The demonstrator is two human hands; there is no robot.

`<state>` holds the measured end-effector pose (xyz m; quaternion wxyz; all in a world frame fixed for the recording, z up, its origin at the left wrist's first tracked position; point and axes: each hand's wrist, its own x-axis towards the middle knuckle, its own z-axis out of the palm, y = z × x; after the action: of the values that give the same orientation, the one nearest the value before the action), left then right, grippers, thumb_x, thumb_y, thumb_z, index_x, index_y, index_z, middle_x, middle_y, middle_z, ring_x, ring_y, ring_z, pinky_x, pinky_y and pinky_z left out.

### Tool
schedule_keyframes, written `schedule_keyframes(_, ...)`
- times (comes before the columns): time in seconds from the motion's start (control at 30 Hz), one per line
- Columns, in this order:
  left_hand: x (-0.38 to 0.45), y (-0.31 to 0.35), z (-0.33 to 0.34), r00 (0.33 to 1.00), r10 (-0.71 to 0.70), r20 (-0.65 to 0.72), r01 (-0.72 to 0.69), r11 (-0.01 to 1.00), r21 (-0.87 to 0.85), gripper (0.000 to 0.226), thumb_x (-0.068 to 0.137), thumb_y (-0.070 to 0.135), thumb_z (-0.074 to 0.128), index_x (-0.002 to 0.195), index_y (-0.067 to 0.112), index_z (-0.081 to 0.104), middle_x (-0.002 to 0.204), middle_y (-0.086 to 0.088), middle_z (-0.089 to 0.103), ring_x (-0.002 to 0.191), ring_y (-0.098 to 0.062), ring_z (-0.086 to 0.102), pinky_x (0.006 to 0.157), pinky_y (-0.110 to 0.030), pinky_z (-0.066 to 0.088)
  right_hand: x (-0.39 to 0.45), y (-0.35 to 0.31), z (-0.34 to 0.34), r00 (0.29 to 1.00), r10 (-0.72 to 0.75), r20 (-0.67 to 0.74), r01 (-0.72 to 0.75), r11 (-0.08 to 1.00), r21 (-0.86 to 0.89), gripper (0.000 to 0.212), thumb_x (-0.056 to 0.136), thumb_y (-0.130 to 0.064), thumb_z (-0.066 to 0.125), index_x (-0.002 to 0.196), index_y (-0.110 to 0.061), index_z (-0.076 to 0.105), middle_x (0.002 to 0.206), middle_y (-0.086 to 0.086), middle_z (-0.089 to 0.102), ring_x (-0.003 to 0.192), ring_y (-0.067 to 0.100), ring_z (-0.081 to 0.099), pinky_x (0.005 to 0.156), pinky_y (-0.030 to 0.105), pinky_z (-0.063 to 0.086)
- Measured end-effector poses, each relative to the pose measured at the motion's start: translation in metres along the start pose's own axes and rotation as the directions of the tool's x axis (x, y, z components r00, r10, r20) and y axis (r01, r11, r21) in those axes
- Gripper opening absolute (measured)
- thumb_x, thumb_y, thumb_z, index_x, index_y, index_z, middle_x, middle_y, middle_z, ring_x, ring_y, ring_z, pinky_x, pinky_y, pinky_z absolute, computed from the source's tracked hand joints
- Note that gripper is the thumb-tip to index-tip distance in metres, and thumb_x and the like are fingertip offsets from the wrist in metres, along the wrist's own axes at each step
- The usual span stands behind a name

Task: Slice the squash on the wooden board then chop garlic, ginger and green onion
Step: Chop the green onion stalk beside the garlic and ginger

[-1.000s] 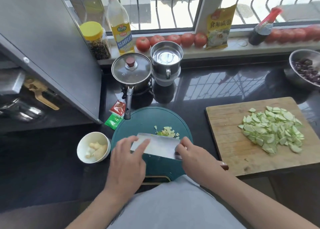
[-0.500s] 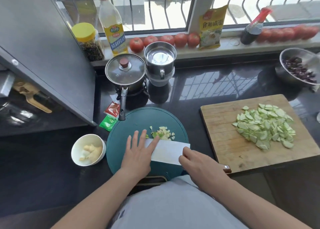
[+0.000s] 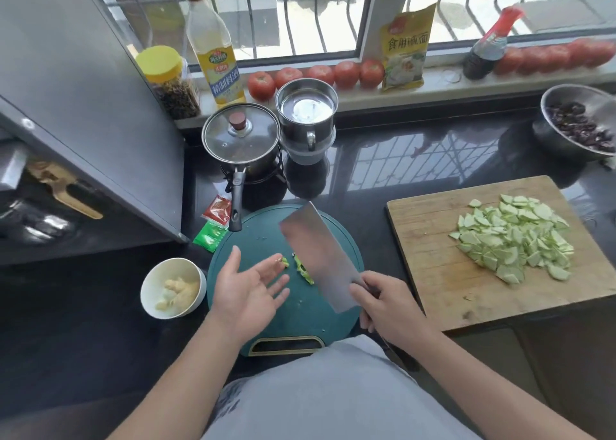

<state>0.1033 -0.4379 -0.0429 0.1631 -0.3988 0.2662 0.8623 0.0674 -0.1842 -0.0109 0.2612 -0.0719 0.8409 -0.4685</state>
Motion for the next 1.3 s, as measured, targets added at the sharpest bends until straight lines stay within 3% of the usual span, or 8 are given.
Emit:
schedule_keyframes(0.17,-0.01,-0.003,-0.001,0.998,-0.002,0.057,0.009,0.99,-0.138,0.095,0.092,0.081,0.029,0.136,0.003,0.06,0.14,-0.019,0.06,0.135,-0.038,0.051,0.118,-0.054,0.031,0.016,-0.008,0.034,0.984,0.034,0.176,-0.051,0.994,0.093,0.022,0.094,-0.025,0.056,0.073,-0.018,0.057,0.051,0.008,0.059,0.044,0.022,0.061,0.045,0.025,0.045)
schedule_keyframes(0.43,-0.028,0.004,-0.031,0.973,0.039,-0.227,-0.042,0.999,-0.009,0.075,0.101,0.067,0.032,0.131,0.006,0.064,0.152,-0.016,0.045,0.15,-0.032,0.029,0.122,-0.047,0.022,0.021,0.008,0.026,0.991,0.136,0.023,-0.133,0.986,-0.102,0.022,0.09,-0.023,0.051,0.077,-0.005,0.054,0.053,0.012,0.059,0.043,0.02,0.06,0.045,0.032,0.047)
schedule_keyframes(0.5,-0.031,0.001,-0.038,0.941,0.092,-0.325,-0.047,0.989,0.143,0.056,0.104,0.053,0.042,0.134,0.011,0.062,0.146,-0.014,0.053,0.139,-0.032,0.044,0.114,-0.045,0.034,0.014,0.012,0.025,1.0,-0.015,-0.004,0.013,0.961,-0.275,0.016,0.086,-0.021,0.049,0.073,-0.013,0.052,0.06,0.006,0.054,0.05,0.018,0.055,0.049,0.033,0.044)
schedule_keyframes(0.63,-0.032,-0.014,-0.049,0.869,0.243,-0.43,-0.02,0.887,0.461,0.035,0.099,0.024,0.059,0.134,0.017,0.059,0.133,-0.007,0.061,0.113,-0.024,0.059,0.101,-0.042,0.046,-0.005,0.02,0.025,0.879,-0.465,0.104,0.387,0.569,-0.725,0.029,0.079,-0.006,0.063,0.106,-0.017,0.066,0.092,-0.002,0.058,0.058,0.022,0.053,0.047,0.033,0.048)
schedule_keyframes(0.83,-0.046,-0.029,-0.063,0.724,0.62,-0.302,-0.078,0.509,0.857,0.046,0.095,-0.002,0.049,0.135,0.016,0.063,0.133,0.003,0.064,0.119,-0.015,0.059,0.107,-0.038,0.044,-0.018,0.032,0.035,0.857,-0.465,0.221,0.433,0.417,-0.799,0.05,0.071,0.0,0.067,0.115,-0.021,0.057,0.103,-0.001,0.049,0.065,0.017,0.044,0.05,0.026,0.031)
schedule_keyframes(0.97,-0.05,-0.024,-0.063,0.543,0.749,0.379,-0.398,-0.167,0.902,0.037,0.092,0.002,0.047,0.116,0.016,0.072,0.114,0.009,0.068,0.111,-0.008,0.058,0.098,-0.029,0.045,-0.019,0.035,0.042,0.846,-0.491,0.208,0.426,0.389,-0.817,0.054,0.066,0.004,0.066,0.115,-0.018,0.059,0.097,0.001,0.048,0.063,0.02,0.042,0.049,0.028,0.027)
schedule_keyframes(1.1,-0.016,-0.007,-0.05,0.68,0.243,0.692,-0.44,-0.62,0.65,0.031,0.103,0.028,0.041,0.117,0.022,0.068,0.12,0.009,0.063,0.117,-0.014,0.053,0.104,-0.036,0.039,-0.022,0.034,0.052,0.829,-0.513,0.223,0.428,0.324,-0.844,0.053,0.067,0.003,0.064,0.116,-0.016,0.06,0.096,0.002,0.049,0.063,0.02,0.043,0.052,0.029,0.03)
schedule_keyframes(1.3,0.034,0.021,-0.041,0.877,0.106,0.469,-0.326,-0.585,0.742,0.048,0.108,0.031,0.031,0.154,0.022,0.039,0.161,0.007,0.036,0.149,-0.017,0.027,0.121,-0.042,0.02,-0.043,0.035,0.057,0.857,-0.486,0.172,0.361,0.327,-0.873,0.048,0.073,0.0,0.053,0.118,-0.015,0.057,0.095,0.002,0.047,0.065,0.02,0.04,0.053,0.031,0.033)
